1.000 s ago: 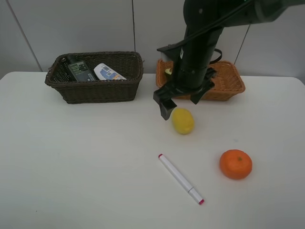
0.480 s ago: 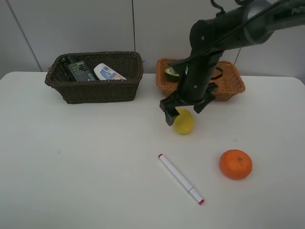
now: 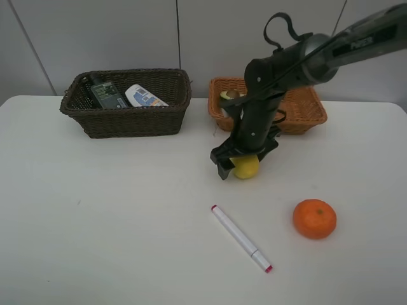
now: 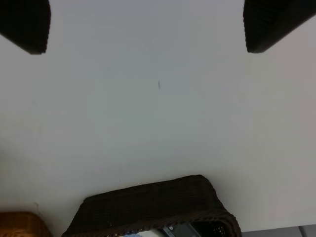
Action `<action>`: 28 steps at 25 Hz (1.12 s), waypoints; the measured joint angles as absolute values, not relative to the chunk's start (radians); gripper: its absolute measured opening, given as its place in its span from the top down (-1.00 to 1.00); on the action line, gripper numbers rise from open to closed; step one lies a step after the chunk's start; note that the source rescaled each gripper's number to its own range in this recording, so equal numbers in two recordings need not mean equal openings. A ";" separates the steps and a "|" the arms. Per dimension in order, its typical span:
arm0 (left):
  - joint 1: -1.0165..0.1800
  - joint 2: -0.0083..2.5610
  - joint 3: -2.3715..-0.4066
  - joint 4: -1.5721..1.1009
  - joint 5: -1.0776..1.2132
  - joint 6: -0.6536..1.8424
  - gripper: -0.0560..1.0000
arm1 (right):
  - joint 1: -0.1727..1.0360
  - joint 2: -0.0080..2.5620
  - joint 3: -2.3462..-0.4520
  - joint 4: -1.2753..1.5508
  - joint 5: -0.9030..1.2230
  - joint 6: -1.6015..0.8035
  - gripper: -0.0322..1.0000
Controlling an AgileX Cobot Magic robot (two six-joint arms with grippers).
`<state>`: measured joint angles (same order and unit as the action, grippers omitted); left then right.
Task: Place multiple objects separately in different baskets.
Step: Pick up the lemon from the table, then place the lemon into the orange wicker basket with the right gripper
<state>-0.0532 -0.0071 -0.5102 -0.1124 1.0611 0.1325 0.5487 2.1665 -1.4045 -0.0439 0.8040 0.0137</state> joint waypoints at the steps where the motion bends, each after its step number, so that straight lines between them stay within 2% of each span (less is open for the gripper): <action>1: -0.053 -0.007 -0.510 -0.112 1.061 0.132 -1.00 | 0.549 2.171 -1.405 -0.045 0.801 0.012 -0.65; 3: -0.053 -0.007 -0.510 -0.112 1.061 0.132 -1.00 | 0.549 2.176 -1.405 -0.045 0.800 0.010 -0.20; 12: -0.053 -0.007 -0.510 -0.112 1.061 0.132 -1.00 | 0.526 2.025 -1.419 -0.047 0.812 0.013 -0.19; 17: -0.053 -0.007 -0.510 -0.112 1.061 0.132 -1.00 | 0.373 1.973 -1.542 -0.047 0.795 0.025 -0.19; 22: -0.053 -0.007 -0.510 -0.112 1.061 0.132 -1.00 | 0.217 2.058 -1.651 -0.048 0.748 0.032 -0.19; 28: -0.053 -0.007 -0.510 -0.112 1.061 0.132 -1.00 | 0.182 2.145 -1.675 -0.050 0.717 0.035 -0.19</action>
<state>-0.0532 -0.0071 -0.5102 -0.1124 1.0611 0.1325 0.1821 2.1453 -1.6748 -0.0504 0.7171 0.0349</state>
